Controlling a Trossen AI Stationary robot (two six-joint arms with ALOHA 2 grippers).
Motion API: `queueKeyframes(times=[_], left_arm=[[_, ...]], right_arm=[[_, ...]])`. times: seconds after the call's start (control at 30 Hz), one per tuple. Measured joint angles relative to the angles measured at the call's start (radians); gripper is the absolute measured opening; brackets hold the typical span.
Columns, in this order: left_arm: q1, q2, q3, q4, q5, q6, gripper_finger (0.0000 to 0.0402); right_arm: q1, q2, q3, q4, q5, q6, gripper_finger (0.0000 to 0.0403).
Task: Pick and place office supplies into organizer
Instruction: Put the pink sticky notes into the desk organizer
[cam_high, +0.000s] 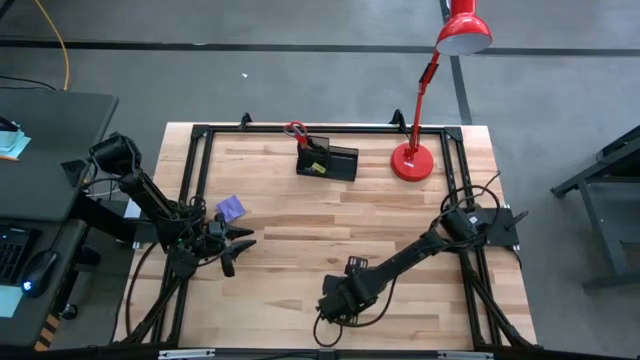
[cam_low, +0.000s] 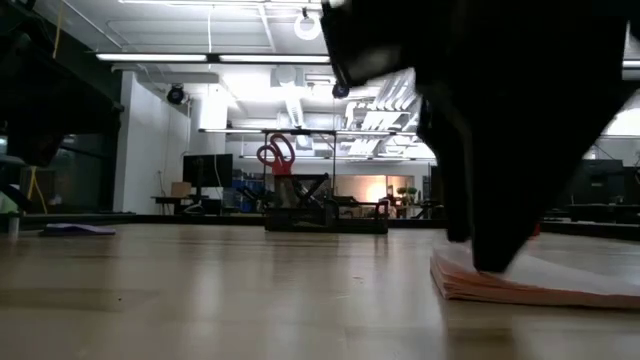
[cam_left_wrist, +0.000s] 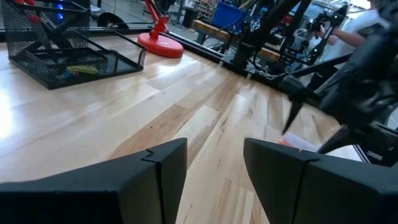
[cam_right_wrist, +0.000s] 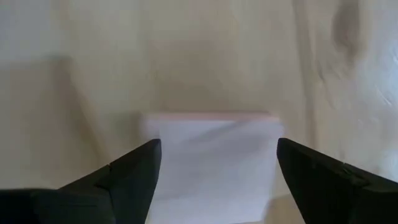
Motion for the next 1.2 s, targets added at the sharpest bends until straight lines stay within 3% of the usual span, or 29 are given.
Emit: queueKeyframes(times=[0.43, 0.57, 0.83, 1.03, 1.2], left_arm=[[0.0, 0.0, 0.0, 0.0, -0.006, -0.005, 0.015], [0.0, 0.0, 0.0, 0.001, -0.01, -0.006, 0.015], [0.0, 0.0, 0.0, 0.003, -0.012, -0.011, 0.015], [0.0, 0.0, 0.0, 0.001, -0.011, -0.013, 0.015], [0.0, 0.0, 0.0, -0.001, -0.016, -0.013, 0.015]], right_arm=[[-0.014, -0.01, -0.149, 0.176, -0.107, -0.026, 0.03], [-0.016, -0.01, -0.152, 0.181, -0.117, -0.033, 0.0234], [-0.028, -0.013, -0.153, 0.146, -0.077, -0.037, 0.0018], [-0.028, -0.011, -0.134, 0.12, -0.052, -0.057, 0.0004], [-0.017, -0.001, -0.047, 0.023, 0.033, -0.09, 0.0002]])
